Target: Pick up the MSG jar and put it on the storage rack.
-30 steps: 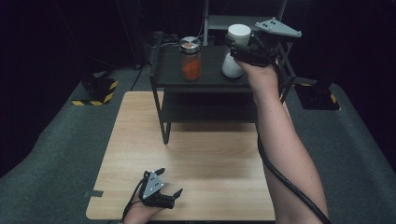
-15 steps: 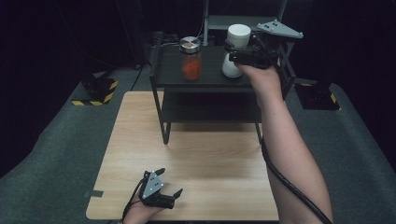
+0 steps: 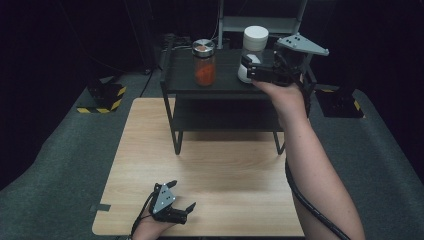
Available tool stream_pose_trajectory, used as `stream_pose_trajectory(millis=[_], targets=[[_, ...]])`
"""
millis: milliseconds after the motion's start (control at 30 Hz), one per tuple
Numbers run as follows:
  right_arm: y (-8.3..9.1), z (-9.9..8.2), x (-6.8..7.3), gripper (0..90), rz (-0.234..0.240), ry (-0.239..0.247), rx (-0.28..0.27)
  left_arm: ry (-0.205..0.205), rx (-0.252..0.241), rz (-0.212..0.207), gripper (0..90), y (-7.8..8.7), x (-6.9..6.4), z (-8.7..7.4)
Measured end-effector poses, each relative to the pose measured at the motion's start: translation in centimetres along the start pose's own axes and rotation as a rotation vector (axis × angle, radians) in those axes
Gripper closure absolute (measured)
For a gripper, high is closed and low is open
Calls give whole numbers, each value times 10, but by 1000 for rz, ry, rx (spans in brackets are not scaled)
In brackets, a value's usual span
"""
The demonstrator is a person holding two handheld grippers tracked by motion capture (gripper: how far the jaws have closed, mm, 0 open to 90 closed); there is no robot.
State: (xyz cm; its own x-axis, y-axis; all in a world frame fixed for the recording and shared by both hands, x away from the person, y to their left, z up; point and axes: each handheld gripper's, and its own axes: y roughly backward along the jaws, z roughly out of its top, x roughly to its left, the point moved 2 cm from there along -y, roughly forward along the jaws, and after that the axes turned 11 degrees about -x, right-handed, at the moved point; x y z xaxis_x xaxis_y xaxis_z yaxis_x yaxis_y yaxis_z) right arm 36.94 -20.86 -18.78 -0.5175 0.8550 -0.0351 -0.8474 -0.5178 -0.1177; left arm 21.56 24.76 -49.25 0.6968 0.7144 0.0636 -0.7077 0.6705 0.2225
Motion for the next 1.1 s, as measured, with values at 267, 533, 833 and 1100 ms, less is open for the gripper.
stream_pose_trajectory(millis=[267, 533, 833, 1100], targets=[[18, -8, 2, 0, 21, 8, -16, 2, -2, 0, 4, 0, 0, 0], [35, -21, 4, 0, 36, 10, -27, 3, -3, 0, 4, 0, 0, 0], [54, -42, 9, 0, 63, 24, -14, 1, -10, -2, 4, 0, 0, -1], [68, -65, 12, 0, 80, 21, -3, -4, -14, -4, 4, 0, 0, -2]])
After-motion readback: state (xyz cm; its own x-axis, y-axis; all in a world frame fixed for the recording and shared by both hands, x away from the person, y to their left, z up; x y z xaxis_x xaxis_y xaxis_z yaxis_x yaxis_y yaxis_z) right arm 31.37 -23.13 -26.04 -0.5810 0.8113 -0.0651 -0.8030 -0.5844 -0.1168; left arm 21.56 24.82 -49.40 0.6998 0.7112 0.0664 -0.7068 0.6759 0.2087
